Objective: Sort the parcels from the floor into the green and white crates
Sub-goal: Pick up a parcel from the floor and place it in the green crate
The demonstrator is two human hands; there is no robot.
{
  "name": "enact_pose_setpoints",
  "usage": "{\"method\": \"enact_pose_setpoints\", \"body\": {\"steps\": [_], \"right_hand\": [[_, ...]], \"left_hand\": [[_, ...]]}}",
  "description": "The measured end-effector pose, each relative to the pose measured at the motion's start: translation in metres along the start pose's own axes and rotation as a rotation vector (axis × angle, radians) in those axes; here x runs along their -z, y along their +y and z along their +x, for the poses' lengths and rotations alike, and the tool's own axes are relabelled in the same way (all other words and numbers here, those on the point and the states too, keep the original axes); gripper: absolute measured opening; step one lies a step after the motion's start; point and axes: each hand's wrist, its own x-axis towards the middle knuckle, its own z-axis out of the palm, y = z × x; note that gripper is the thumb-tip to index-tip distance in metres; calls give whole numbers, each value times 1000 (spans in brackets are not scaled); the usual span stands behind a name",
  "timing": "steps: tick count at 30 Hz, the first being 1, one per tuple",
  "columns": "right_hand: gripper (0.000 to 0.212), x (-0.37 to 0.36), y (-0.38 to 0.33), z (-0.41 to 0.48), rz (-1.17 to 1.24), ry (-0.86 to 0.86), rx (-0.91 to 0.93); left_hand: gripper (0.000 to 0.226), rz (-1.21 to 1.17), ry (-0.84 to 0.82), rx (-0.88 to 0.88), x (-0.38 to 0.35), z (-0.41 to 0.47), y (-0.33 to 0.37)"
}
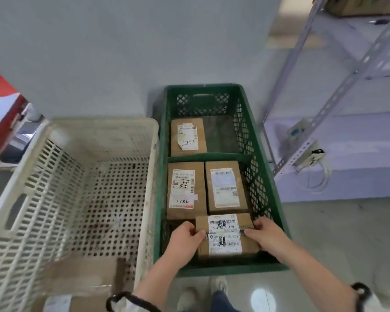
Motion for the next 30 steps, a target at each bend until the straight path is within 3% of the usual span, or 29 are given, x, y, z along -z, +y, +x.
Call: {"method": "enact_pose_setpoints", "body": {"steps": [10, 16, 21, 24, 25, 27, 30], "right_hand": [[33, -30, 16, 59, -21, 8, -121], [28, -59, 12, 72, -35, -75, -163], [24, -83, 12, 75, -43, -89, -163], [24, -92, 13, 77, -65, -83, -152], [24, -93, 13, 78, -73, -84, -152], [25, -96, 13, 80, -86, -85, -157], [27, -98, 13, 84, -99, -72, -157]], "left_hand": [[13, 159, -34, 150, -22, 46, -9], [20, 272, 30, 254, -14, 52, -17], [32, 499, 9, 263, -11, 52, -22], [31, 374, -6, 403, -11, 46, -14], [30, 407, -45, 398, -12, 46, -14], [31, 746, -172, 353, -12, 45, -16], [32, 672, -96, 402, -17, 53, -24]]}}
